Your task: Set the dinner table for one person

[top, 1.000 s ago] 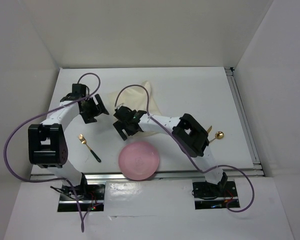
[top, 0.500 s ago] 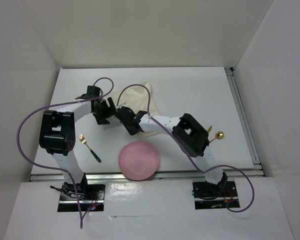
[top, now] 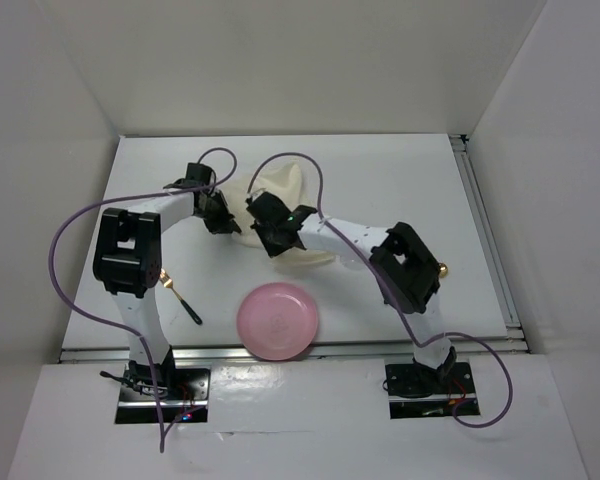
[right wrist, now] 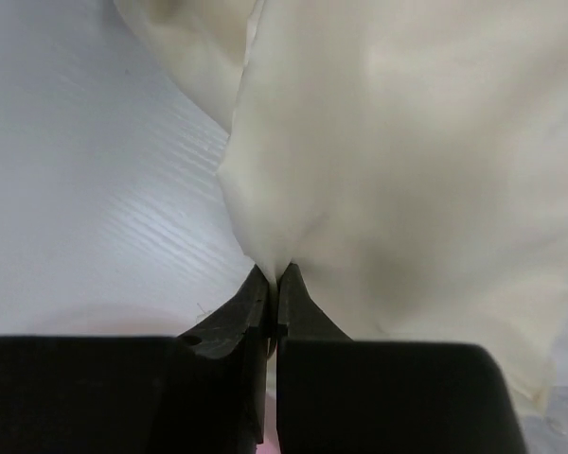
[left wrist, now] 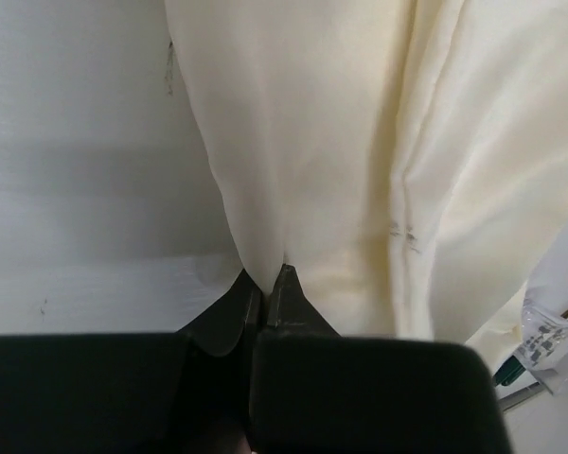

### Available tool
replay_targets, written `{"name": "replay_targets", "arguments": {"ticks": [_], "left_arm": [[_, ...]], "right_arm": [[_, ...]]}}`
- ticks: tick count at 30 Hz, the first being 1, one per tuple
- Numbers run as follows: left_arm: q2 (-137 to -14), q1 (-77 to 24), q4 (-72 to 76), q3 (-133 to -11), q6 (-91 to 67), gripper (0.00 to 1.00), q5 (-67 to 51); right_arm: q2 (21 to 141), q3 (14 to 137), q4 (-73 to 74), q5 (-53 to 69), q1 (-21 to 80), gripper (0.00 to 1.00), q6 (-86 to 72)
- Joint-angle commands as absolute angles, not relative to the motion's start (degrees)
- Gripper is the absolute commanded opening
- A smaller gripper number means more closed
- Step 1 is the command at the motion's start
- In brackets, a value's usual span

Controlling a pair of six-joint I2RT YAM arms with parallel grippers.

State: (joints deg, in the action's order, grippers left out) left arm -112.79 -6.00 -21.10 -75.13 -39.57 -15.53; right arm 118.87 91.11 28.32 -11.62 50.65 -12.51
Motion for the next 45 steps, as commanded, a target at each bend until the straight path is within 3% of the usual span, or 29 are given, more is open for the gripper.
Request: {"name": "replay_targets", "arguments": {"ticks": [1, 9, 16, 21, 22, 24, 25, 26, 29, 35, 40, 41, 42, 44, 45], "left_arm": [[-110.31, -6.06, -23.46, -79.01, -39.82, 0.0, -15.12], [-103.72, -6.06, -37.84, -93.06, -37.45, 0.0, -10.91], [-103.71, -6.06, -50.53, -107.66, -34.54, 0.0, -5.37], [-113.35, -3.96, -54.31, -114.77, -35.07, 0.0, -4.67], [-114.68, -3.96, -55.1, -116.26, -35.59, 0.05, -3.61], [-116.45, -2.03, -55.9, -116.28, -35.6, 0.34, -3.6], [-117.06, -2.02, -55.9, -115.76, -35.6, 0.66, -4.13], [-117.07, -1.33, -54.94, -114.97, -35.6, 0.79, -4.83], [-115.15, -1.32, -53.1, -113.48, -35.07, 0.97, -5.54], [-109.87, -1.32, -50.1, -109.34, -32.35, 0.95, -2.22], [-107.33, -1.32, -50.62, -103.99, -31.73, 0.72, 2.54], [-106.01, -1.32, -49.41, -99.1, -31.73, 0.62, 3.33], [-104.43, -1.32, -48.26, -96.09, -31.73, 0.59, 3.34], [-99.09, 0.34, -43.35, -86.72, -31.73, 0.61, 1.86], [-97.31, 0.96, -41.42, -83.53, -31.73, 0.81, -1.2]], "right_arm": [[109.26, 90.44, 25.22, -6.42, 46.68, 0.0, -12.3], [97.66, 88.59, 23.2, 7.54, 33.76, 0.0, -13.36], [92.9, 85.7, 22.59, 12.12, 24.71, 0.0, -14.5], [92.9, 79.65, 22.06, 13.18, 22.94, 0.0, -16.78], [93.42, 78.58, 22.06, 12.57, 22.94, 0.0, -18.18], [94.21, 75.78, 22.06, 13.44, 22.42, 0.0, -20.12], [94.22, 74.98, 22.06, 14.58, 22.41, 0.0, -21.0], [95.0, 74.27, 22.06, 14.59, 22.41, 0.0, -22.48], [97.2, 73.65, 23.2, 15.12, 21.8, 0.0, -23.99], [97.91, 74.36, 24.0, 11.78, 21.8, 0.0, -23.99], [97.21, 75.58, 23.47, 12.48, 21.8, 0.0, -23.47], [97.21, 76.19, 24.08, 12.48, 21.8, 0.0, -23.47], [97.21, 76.2, 24.08, 12.48, 21.8, 0.0, -23.47], [97.21, 76.2, 24.08, 13.1, 21.8, 0.0, -23.47], [97.21, 76.72, 24.08, 13.1, 21.8, 0.0, -23.47]]}}
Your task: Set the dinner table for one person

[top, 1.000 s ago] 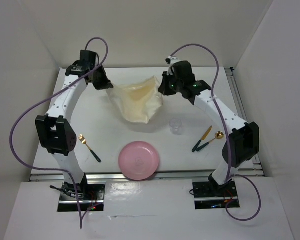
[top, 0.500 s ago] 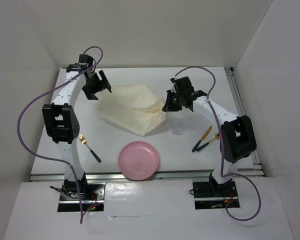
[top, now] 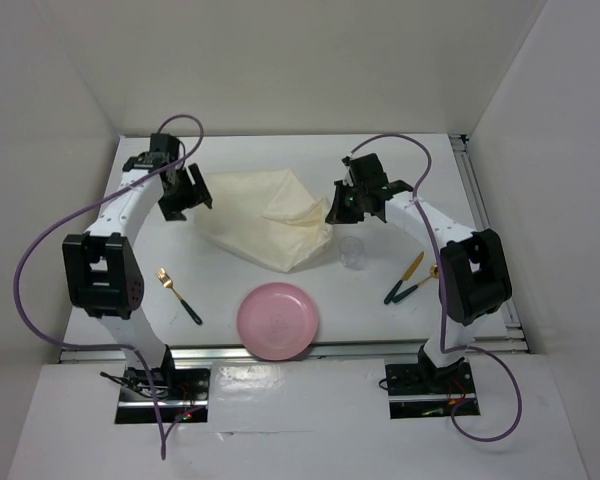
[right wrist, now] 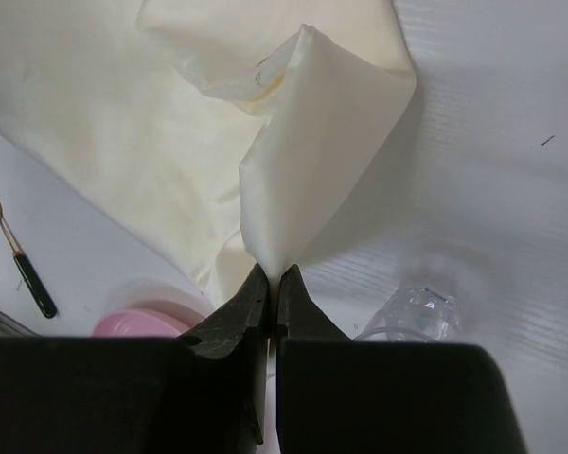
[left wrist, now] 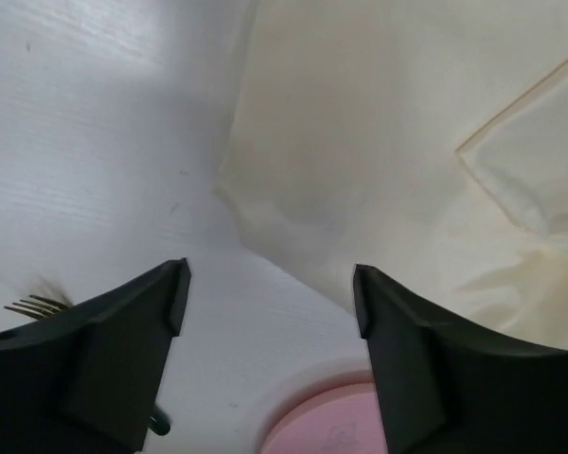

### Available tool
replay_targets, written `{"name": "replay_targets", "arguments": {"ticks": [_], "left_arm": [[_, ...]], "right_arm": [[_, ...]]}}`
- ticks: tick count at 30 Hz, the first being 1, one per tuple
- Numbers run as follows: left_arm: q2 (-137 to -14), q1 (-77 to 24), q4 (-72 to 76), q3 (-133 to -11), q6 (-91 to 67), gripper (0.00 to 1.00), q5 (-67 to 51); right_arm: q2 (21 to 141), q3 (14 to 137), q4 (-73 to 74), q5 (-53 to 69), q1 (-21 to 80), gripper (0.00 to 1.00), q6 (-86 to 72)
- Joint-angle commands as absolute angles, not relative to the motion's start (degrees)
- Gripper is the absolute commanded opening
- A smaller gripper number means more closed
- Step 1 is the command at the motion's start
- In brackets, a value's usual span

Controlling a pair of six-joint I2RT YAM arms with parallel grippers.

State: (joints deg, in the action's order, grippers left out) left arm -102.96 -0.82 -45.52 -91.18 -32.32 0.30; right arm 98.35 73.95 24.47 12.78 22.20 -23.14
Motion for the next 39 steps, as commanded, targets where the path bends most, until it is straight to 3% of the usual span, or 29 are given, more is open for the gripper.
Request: {"name": "replay_targets", "arguments": {"ticks": [1, 2, 9, 15, 17, 18, 19, 20, 25, 29, 33, 38, 39], "left_arm": [[-95.73, 1.58, -39.05, -80.36, -32.25, 0.94, -3.32], [-93.89, 2.1, -34.93, -75.46, -32.26, 0.99, -7.52], [-96.32, 2.9, -23.04, -66.28, -36.2, 0.98, -16.86], [-103.25, 2.9, -17.84, -69.16, -38.76, 0.84, -18.19], [-105.28, 2.9, -18.89, -73.02, -38.24, 0.58, -18.72], [-106.69, 2.9, -20.98, -76.08, -38.23, 0.26, -19.24], [-107.22, 2.9, -22.14, -77.77, -37.62, 0.06, -19.86], [-107.23, 2.9, -23.45, -79.7, -36.83, 0.0, -19.86], [-106.8, 2.9, -27.95, -90.16, -37.52, 0.0, -20.73], [-102.58, 2.9, -31.09, -100.18, -36.83, 0.0, -19.36], [-100.63, 2.9, -36.8, -106.08, -36.12, 0.0, -19.86], [-103.0, 2.9, -41.92, -100.38, -35.51, 0.0, -16.8], [-104.57, 2.9, -43.66, -100.37, -34.81, 0.16, -15.05]], "right_arm": [[97.21, 76.73, 24.08, 13.1, 21.8, 0.0, -23.47], [97.21, 77.25, 24.08, 13.1, 21.8, 0.0, -23.47], [97.73, 77.78, 24.08, 13.1, 22.32, 0.0, -23.47], [98.34, 78.31, 23.55, 13.62, 22.32, 0.0, -23.47], [98.87, 79.45, 23.55, 13.62, 22.32, 0.0, -23.47], [99.83, 80.76, 23.55, 14.41, 22.32, 0.0, -23.47], [100.45, 81.73, 23.55, 15.02, 22.32, 0.0, -23.47], [101.16, 82.96, 23.55, 15.64, 21.54, 0.0, -23.47], [105.38, 95.33, 22.34, 19.15, 15.92, 0.0, -23.38], [100.82, 96.77, 18.38, 22.06, 12.22, 0.0, -23.99], [93.97, 87.82, 15.48, 22.59, 10.9, 0.0, -23.99], [90.7, 71.12, 15.47, 22.59, 11.43, 0.0, -23.99], [91.31, 69.8, 16.51, 23.2, 12.12, 0.0, -23.99]]}}
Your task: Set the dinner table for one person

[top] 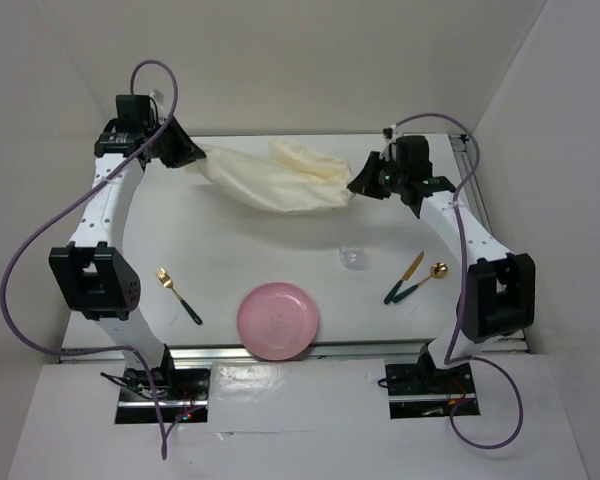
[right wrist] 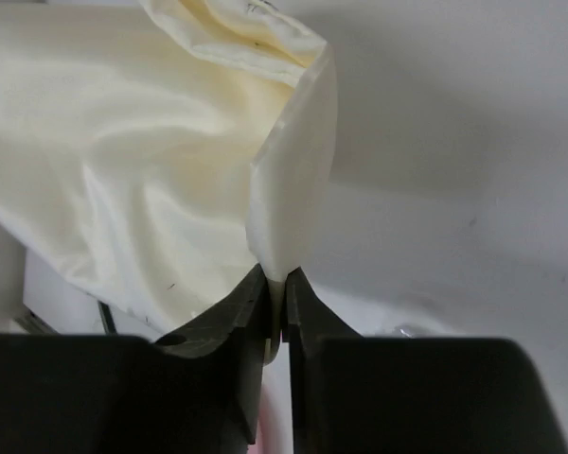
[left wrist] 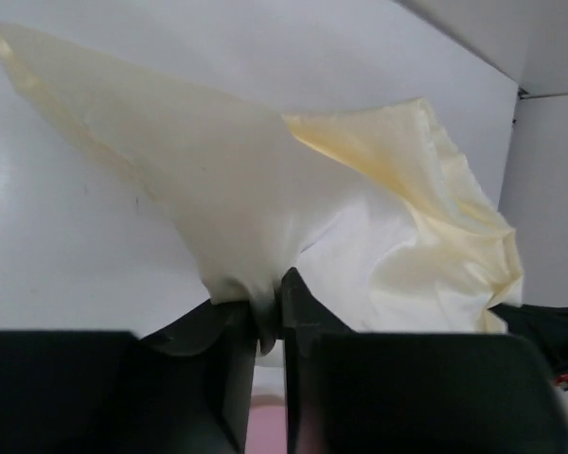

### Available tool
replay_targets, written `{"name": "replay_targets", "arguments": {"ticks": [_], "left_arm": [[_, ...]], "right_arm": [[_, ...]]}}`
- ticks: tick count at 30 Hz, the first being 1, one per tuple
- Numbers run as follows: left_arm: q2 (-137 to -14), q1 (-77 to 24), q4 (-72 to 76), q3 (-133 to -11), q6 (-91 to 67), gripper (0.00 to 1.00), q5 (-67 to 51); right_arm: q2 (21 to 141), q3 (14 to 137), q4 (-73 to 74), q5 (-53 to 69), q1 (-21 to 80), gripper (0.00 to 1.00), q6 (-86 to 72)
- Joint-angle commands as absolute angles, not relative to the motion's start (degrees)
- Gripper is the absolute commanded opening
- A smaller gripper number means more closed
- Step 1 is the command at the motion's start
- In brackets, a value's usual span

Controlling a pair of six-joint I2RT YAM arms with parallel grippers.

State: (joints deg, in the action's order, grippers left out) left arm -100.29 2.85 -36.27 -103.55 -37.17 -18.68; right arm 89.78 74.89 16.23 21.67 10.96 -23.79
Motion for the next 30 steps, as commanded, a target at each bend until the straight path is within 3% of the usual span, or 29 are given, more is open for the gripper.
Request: {"name": "replay_targets", "arguments": {"ticks": [1, 2, 3, 5, 7, 10, 13, 16, 20, 30], "left_arm": [[-106.59, 2.9, -47.68, -100.37, -34.11, 0.34, -14.51], [-108.61, 2.9, -49.64, -102.46, -33.58, 0.49, -14.5], [-111.59, 2.9, -51.14, -103.26, -33.57, 0.69, -12.33], [-112.24, 2.9, -51.94, -103.8, -33.57, 0.8, -10.03], [-109.79, 2.9, -51.16, -103.8, -33.05, 0.89, -6.51], [-107.58, 2.37, -50.27, -103.8, -32.52, 0.89, -3.96], [-108.19, 1.76, -50.27, -104.33, -31.29, 0.83, -2.81], [-110.3, 0.53, -50.89, -103.72, -31.29, 0.75, -1.24], [-111.45, -0.18, -51.59, -102.3, -31.29, 0.75, 1.58], [-112.6, 0.35, -45.01, -91.24, -35.85, 0.74, -2.98]], "right_arm": [[92.19, 69.18, 17.92, 23.2, 13.0, 0.22, -23.99], [94.02, 69.17, 21.24, 22.59, 13.79, 0.4, -23.39], [94.74, 69.78, 22.66, 19.37, 15.1, 0.53, -22.86], [95.36, 70.83, 24.6, 15.31, 16.25, 0.67, -22.85], [94.75, 72.42, 24.61, 10.91, 17.13, 0.69, -22.85], [94.04, 75.4, 23.21, 7.21, 18.54, 0.69, -22.85], [96.76, 80.14, 22.68, 4.92, 21.52, 0.63, -20.76], [102.38, 87.17, 23.29, 3.53, 25.73, 0.63, -16.02], [110.29, 96.22, 28.03, -3.67, 33.1, 0.73, -10.21], [124.45, 106.08, 24.97, -13.01, 40.86, 0.72, -8.88]]}}
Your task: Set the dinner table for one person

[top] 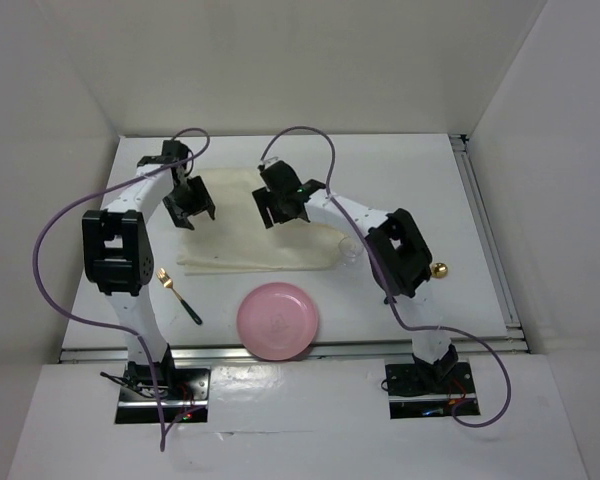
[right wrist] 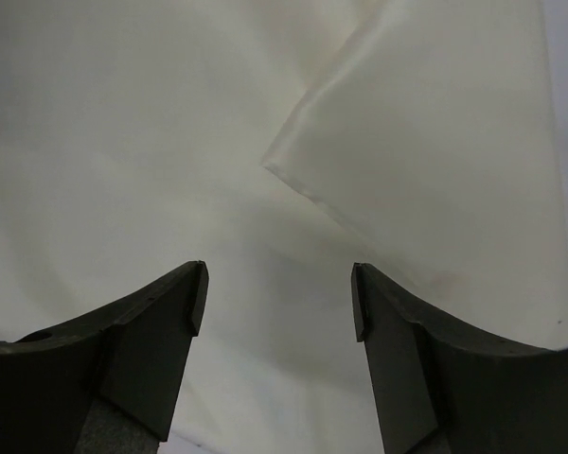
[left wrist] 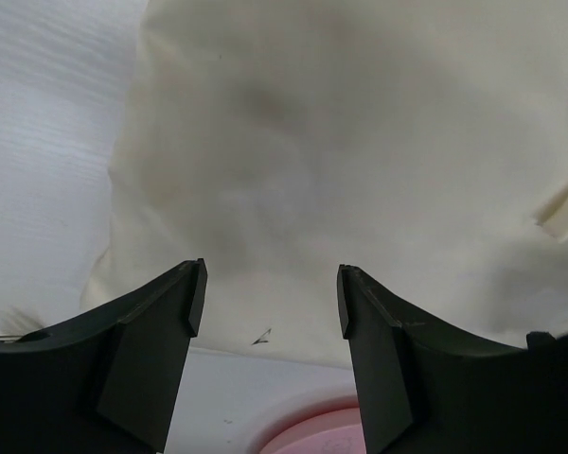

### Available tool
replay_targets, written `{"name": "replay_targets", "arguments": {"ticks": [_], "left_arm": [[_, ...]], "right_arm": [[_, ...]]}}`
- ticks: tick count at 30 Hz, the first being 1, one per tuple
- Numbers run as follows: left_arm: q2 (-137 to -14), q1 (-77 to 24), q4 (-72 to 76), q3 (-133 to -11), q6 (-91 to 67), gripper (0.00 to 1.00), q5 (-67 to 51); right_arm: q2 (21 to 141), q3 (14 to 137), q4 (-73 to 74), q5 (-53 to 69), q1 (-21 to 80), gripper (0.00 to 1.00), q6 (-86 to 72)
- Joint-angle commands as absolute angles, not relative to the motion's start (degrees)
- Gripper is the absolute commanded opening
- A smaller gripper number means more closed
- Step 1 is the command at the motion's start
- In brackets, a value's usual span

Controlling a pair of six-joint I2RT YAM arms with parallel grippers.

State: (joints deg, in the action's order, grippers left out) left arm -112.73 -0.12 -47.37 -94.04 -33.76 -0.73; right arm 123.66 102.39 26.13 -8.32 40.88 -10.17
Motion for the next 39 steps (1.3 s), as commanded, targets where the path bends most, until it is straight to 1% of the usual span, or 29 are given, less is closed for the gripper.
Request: {"name": "replay_targets", "arguments": {"ticks": [1, 3, 7, 13, 15, 17, 18, 21, 24, 26, 27, 29, 33, 35, 36, 37, 38, 39], "left_arm": [[-111.98, 0.35, -44.48, -90.36, -35.86, 0.74, -3.51], [-111.28, 0.35, -42.03, -87.11, -36.47, 0.74, -5.87], [-111.27, 0.35, -39.12, -82.54, -37.79, 0.73, -7.73], [-111.27, 0.35, -38.58, -79.9, -37.79, 0.73, -7.12], [-111.27, 0.35, -38.58, -79.89, -37.79, 0.73, -7.12], [-111.27, 0.35, -38.58, -79.37, -37.79, 0.73, -7.12], [-111.27, 0.35, -38.58, -79.37, -37.27, 0.73, -7.12], [-111.27, 0.35, -38.58, -79.37, -37.27, 0.72, -5.98], [-111.27, 0.35, -38.58, -79.37, -36.74, 0.72, -5.98], [-111.8, 0.35, -38.58, -79.37, -36.74, 0.72, -5.36], [-111.8, 0.35, -39.11, -79.37, -36.22, 0.72, -5.36], [-111.8, 0.35, -39.11, -79.37, -36.21, 0.72, -5.36], [-110.66, 0.35, -39.11, -79.37, -34.99, 0.72, -5.36], [-110.13, 0.35, -39.73, -79.37, -34.28, 0.72, -5.36], [-110.13, 0.35, -40.42, -79.37, -34.28, 0.72, -5.36], [-109.6, 0.35, -40.43, -79.37, -33.67, 0.72, -5.36], [-108.82, 0.35, -41.04, -79.37, -33.66, 0.72, -5.36], [-108.81, 0.35, -41.04, -79.89, -33.14, 0.72, -5.36]], "right_arm": [[125.06, 106.78, 24.96, -13.88, 41.65, 0.75, -8.88], [126.91, 107.31, 23.39, -16.08, 42.44, 0.81, -8.88], [130.51, 109.25, 22.85, -19.33, 43.5, 0.81, -8.88], [135.08, 111.36, 20.83, -24.34, 44.03, 0.69, -8.88], [136.4, 112.76, 20.3, -26.27, 44.03, 0.57, -8.88], [136.93, 113.29, 20.82, -27.59, 44.03, 0.43, -9.49], [136.93, 114.07, 20.83, -29.16, 44.03, 0.23, -9.49], [132.74, 112.34, 18.82, -29.18, 44.03, 0.0, -10.63], [127.9, 111.01, 18.81, -26.55, 41.76, 0.0, -13.44], [125.69, 110.21, 18.81, -21.73, 38.34, 0.0, -16.76], [123.77, 108.65, 18.81, -17.27, 36.93, 0.0, -17.83], [122.44, 107.06, 17.23, -13.73, 32.46, 0.0, -18.98], [122.96, 107.67, 17.84, -6.78, 24.89, 0.0, -21.44], [125.41, 110.28, 19.41, -2.84, 22.51, 0.0, -21.45], [126.46, 112.22, 21.16, -2.2, 20.67, 0.07, -22.66], [128.21, 113.98, 22.83, -2.2, 20.05, 0.59, -22.68], [128.23, 116.0, 25.37, -3.94, 19.52, 0.75, -24.07], [128.23, 116.02, 26.1, -5.35, 18.99, 0.86, -24.6]]}}
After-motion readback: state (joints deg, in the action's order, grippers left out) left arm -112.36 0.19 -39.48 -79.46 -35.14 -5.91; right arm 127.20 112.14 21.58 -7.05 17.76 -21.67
